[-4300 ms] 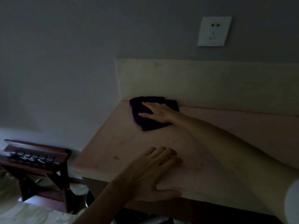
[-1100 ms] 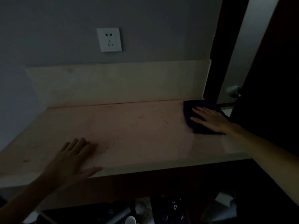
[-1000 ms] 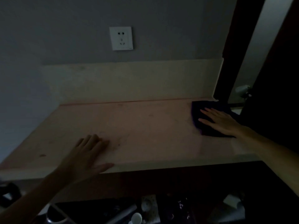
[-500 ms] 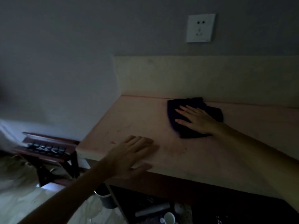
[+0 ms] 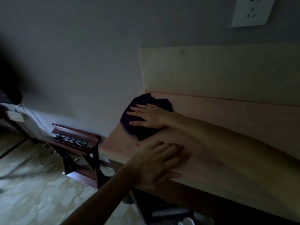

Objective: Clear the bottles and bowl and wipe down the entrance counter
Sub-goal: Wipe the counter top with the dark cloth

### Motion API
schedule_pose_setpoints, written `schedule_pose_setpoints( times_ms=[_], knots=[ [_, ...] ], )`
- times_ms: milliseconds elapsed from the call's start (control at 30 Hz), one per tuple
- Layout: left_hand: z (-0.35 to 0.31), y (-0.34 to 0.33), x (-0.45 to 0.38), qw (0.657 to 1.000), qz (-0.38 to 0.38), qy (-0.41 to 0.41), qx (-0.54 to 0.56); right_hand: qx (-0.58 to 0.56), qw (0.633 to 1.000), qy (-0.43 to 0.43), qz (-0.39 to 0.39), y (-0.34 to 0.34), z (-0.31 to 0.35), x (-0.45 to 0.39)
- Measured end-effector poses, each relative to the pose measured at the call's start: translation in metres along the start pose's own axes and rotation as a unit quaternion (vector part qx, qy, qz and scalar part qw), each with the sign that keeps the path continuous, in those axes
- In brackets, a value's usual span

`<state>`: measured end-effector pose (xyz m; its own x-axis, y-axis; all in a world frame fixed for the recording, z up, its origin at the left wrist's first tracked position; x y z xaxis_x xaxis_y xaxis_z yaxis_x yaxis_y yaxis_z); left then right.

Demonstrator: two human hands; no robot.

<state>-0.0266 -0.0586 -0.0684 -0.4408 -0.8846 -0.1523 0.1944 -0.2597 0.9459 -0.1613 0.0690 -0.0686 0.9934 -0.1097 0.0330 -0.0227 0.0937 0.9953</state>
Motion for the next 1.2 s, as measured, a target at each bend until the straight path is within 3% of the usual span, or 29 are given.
schedule_pose_setpoints(
  times_ms=[100, 267, 467, 667, 900, 1200],
  knots=[
    [-0.003, -0.002, 0.004, 0.999, -0.024, -0.004, -0.030, 0.007, 1.000, 0.013, 0.000, 0.000, -0.007, 0.021],
    [-0.007, 0.002, 0.001, 0.999, -0.027, 0.006, -0.039, -0.004, 0.998, -0.058, -0.009, 0.006, -0.070, 0.100],
    [-0.016, 0.008, -0.014, 0.998, -0.041, 0.042, -0.016, -0.011, 0.974, -0.225, -0.013, 0.016, -0.185, 0.264],
    [-0.020, 0.005, -0.013, 0.992, -0.074, 0.099, 0.000, -0.023, 0.915, -0.402, -0.010, 0.014, -0.254, 0.459],
    [-0.031, 0.003, -0.016, 0.978, -0.098, 0.179, 0.031, -0.033, 0.848, -0.530, -0.012, 0.011, -0.262, 0.601],
    [-0.034, 0.007, -0.017, 0.982, -0.085, 0.168, 0.005, -0.004, 0.830, -0.557, -0.029, 0.003, -0.231, 0.608]
  ],
)
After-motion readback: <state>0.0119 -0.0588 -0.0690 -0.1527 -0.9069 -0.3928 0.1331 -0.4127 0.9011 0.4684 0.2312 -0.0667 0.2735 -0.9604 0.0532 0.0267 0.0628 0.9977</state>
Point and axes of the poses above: each hand's wrist, its own x-axis away from the middle knuckle, its own y-axis out of the back of the hand, z = x × y, the point moved 6 cm from there along -x, towards the middle knuckle, and after that the axes turned 10 degrees about -y, right-handed, at the moved point
